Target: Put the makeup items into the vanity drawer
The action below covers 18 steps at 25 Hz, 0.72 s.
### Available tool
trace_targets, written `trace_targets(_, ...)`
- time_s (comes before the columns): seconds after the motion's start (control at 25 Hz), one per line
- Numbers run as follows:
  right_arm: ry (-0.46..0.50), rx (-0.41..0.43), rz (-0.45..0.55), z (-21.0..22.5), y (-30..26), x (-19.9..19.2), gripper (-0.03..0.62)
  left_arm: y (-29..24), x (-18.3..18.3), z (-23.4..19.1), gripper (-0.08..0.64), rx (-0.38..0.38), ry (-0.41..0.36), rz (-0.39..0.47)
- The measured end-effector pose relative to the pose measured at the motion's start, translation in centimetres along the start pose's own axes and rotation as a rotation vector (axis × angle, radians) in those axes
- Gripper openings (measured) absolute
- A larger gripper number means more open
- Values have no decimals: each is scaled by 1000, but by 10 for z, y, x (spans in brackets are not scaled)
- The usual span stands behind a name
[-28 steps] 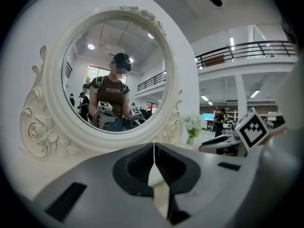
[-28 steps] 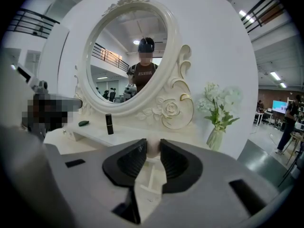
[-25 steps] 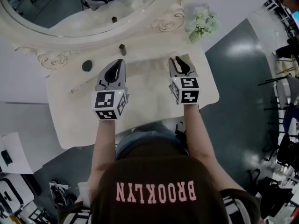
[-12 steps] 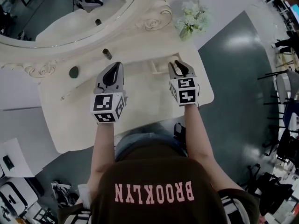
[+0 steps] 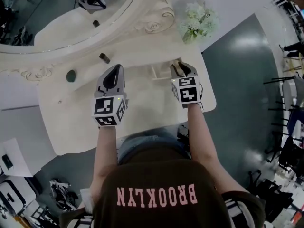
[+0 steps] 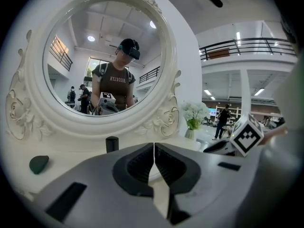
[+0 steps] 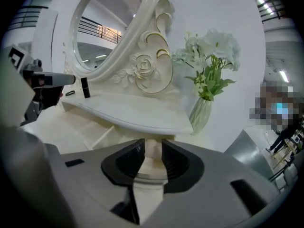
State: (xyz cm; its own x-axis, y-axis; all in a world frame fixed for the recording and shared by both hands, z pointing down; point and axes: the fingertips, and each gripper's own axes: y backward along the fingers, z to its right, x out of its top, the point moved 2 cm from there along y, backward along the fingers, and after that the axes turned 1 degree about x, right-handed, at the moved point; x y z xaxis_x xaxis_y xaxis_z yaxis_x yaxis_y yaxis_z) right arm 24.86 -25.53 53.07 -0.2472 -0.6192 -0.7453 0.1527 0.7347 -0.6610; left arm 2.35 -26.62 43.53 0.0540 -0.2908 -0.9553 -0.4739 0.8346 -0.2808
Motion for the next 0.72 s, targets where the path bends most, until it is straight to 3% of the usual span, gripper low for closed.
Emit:
trace_targets(0.4, -73, -53, 110, 0, 23, 26, 98, 16, 7, -11, 8, 3, -18, 17)
trace_targets(0.72, -60, 0, 233, -49, 39, 62, 99, 53, 20, -40, 8, 33, -34, 49)
